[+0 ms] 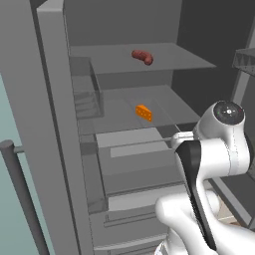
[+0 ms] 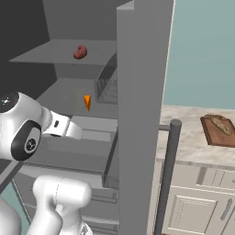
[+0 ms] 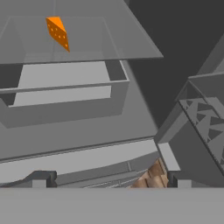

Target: Retrieve the sausage and cheese from the fridge and place them on the cutting board on the counter.

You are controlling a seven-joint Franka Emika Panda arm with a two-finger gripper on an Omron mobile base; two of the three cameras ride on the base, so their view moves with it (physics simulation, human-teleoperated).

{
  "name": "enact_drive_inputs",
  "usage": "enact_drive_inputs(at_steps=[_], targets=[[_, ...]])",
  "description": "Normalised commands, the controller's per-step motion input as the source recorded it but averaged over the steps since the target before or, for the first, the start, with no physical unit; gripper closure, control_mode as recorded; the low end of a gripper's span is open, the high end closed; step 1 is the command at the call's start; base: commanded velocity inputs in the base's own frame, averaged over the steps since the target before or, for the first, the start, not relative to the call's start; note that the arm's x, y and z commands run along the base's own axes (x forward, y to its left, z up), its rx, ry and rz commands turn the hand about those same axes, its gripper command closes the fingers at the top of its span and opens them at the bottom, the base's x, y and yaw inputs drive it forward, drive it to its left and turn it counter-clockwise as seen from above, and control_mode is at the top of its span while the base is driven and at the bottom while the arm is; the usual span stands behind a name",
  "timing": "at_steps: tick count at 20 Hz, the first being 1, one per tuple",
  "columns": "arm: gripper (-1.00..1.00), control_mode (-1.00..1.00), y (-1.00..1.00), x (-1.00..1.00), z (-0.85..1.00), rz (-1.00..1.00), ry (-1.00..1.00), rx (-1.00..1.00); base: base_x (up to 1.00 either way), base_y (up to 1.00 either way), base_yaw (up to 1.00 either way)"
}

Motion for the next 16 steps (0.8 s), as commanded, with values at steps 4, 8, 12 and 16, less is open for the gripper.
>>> enact_drive_inputs(at_steps=[4, 8, 12, 16], targets=[[-1.00, 1.00, 0.00, 0.00, 0.00, 0.00, 0.00, 0.00, 0.00, 0.00, 0.01], [-1.00, 1.00, 0.00, 0.00, 0.00, 0.00, 0.00, 0.00, 0.00, 0.00, 0.00], [-1.00, 1.00, 0.00, 0.00, 0.00, 0.00, 0.00, 0.00, 0.00, 0.00, 0.00], [-1.00, 1.00, 0.00, 0.00, 0.00, 0.00, 0.00, 0.00, 0.00, 0.00, 0.00]])
